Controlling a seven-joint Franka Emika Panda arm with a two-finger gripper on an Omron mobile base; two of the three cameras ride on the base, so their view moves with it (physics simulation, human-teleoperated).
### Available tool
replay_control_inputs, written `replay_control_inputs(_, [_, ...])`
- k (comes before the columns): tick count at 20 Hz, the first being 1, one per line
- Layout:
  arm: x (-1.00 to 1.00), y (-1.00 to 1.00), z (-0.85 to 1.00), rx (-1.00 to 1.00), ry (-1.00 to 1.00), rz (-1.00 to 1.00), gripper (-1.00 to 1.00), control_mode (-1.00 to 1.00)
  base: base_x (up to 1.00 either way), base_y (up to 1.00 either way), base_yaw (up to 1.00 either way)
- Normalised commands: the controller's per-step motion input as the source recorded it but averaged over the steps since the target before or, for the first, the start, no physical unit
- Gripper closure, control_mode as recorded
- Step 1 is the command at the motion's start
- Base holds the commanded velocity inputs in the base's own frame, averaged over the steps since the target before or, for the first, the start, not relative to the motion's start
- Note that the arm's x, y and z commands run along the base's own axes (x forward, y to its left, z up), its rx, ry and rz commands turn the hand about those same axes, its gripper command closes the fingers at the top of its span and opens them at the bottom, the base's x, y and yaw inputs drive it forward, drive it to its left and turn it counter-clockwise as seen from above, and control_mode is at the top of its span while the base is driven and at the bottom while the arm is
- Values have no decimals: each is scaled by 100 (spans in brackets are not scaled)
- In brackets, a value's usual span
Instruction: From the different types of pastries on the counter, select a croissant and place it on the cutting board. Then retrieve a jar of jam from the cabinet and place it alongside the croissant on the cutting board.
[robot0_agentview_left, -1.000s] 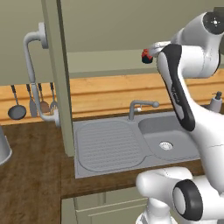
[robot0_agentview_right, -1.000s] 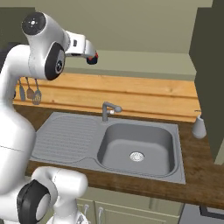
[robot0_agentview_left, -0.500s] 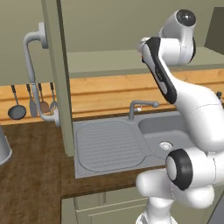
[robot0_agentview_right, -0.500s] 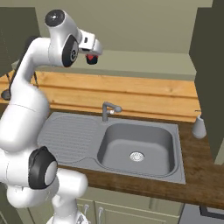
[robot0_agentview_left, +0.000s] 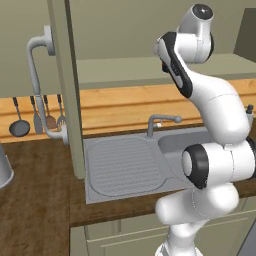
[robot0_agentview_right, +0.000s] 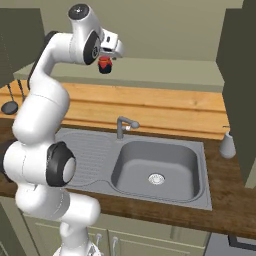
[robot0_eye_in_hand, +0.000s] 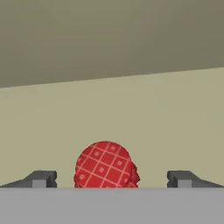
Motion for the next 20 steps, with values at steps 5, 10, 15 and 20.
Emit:
replay_control_inputs(5, [6, -8, -27, 1, 1, -2, -100, -100, 0, 0, 0])
replay_control_inputs(10, [9, 0, -22, 2, 0, -2, -100, -100, 0, 0, 0])
replay_control_inputs(15, [57, 0, -29, 0, 0, 0, -100, -100, 0, 0, 0])
replay_control_inputs(20, [56, 0, -21, 2, 0, 0, -100, -100, 0, 0, 0])
